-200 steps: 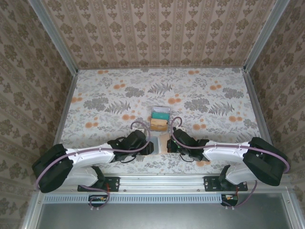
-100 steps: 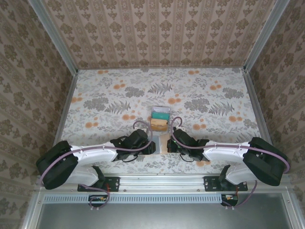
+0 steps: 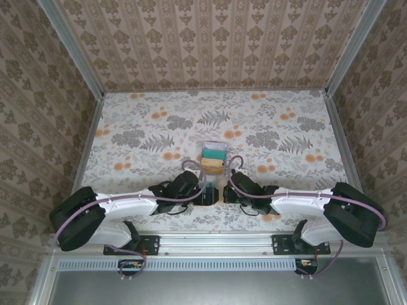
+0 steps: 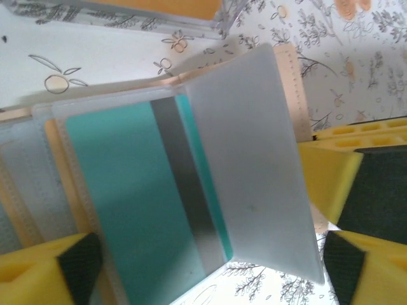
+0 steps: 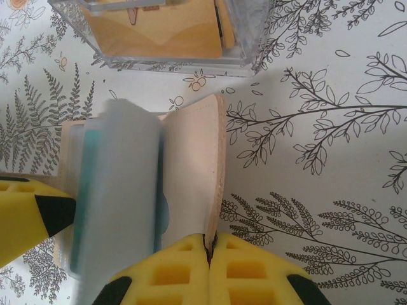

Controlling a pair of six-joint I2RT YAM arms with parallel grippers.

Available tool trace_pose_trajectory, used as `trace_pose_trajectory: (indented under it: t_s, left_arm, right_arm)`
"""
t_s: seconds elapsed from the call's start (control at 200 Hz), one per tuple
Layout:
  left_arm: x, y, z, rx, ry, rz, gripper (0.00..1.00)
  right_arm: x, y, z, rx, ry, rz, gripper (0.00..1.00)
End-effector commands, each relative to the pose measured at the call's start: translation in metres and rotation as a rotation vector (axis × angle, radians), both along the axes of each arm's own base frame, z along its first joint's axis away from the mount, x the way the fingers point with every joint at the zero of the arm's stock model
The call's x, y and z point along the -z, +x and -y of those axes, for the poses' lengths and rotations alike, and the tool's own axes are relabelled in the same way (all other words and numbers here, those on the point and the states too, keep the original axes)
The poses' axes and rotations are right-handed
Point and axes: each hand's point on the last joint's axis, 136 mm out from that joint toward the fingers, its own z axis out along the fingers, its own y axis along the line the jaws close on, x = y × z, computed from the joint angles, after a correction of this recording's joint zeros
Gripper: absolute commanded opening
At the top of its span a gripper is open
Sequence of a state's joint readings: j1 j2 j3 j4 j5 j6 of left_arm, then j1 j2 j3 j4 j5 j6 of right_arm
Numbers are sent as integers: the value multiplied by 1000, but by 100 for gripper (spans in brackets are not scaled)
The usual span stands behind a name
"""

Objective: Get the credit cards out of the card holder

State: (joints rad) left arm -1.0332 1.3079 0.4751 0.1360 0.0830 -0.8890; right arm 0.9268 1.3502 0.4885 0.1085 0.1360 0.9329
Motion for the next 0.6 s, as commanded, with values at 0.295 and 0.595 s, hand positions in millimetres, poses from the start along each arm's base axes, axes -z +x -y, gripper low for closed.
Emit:
trace_pose_trajectory:
  t_s: [0.295,0.595]
  left_arm:
    - [-15,1,-15,-2,87,56,100]
    - [-13,12,-43,-60,140,70,81]
  right_arm:
    - [-6,1,22,55,-71,33,17]
    - [-50,6,33,9,-88,140,41]
